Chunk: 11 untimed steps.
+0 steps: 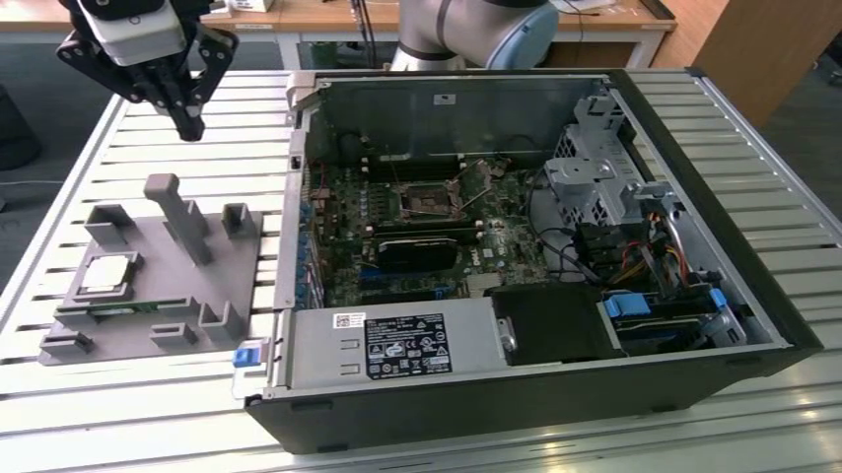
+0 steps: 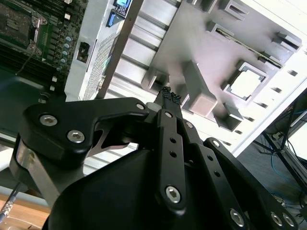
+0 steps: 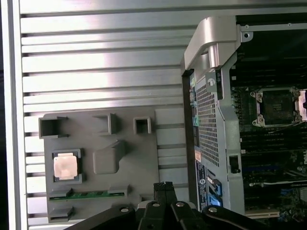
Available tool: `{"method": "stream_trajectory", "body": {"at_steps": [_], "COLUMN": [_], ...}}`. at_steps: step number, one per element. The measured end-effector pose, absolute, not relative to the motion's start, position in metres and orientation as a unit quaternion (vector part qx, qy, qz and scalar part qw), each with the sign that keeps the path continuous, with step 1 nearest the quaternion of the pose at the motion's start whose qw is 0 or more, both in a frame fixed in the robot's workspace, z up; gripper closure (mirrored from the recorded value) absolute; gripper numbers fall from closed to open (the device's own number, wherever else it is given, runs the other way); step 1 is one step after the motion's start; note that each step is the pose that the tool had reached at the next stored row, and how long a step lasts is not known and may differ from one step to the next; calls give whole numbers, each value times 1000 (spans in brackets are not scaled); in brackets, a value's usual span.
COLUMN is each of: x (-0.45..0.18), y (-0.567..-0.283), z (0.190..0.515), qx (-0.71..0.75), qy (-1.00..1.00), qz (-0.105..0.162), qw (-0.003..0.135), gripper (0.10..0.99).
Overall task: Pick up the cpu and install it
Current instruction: 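Reach for the cpu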
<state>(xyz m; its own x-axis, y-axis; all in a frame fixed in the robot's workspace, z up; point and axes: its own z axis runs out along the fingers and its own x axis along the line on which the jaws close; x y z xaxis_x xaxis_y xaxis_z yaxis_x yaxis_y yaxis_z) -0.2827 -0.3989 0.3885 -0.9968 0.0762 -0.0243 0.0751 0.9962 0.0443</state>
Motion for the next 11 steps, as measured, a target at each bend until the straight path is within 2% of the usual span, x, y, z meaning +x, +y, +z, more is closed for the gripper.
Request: {"method": "stream_trajectory", "body": {"at_steps": [11], "x": [-290], "y": [-399], "z": [388], "qx": [38], "qy": [999], "qz": [22], "qw": [13], "gripper": [980]}}
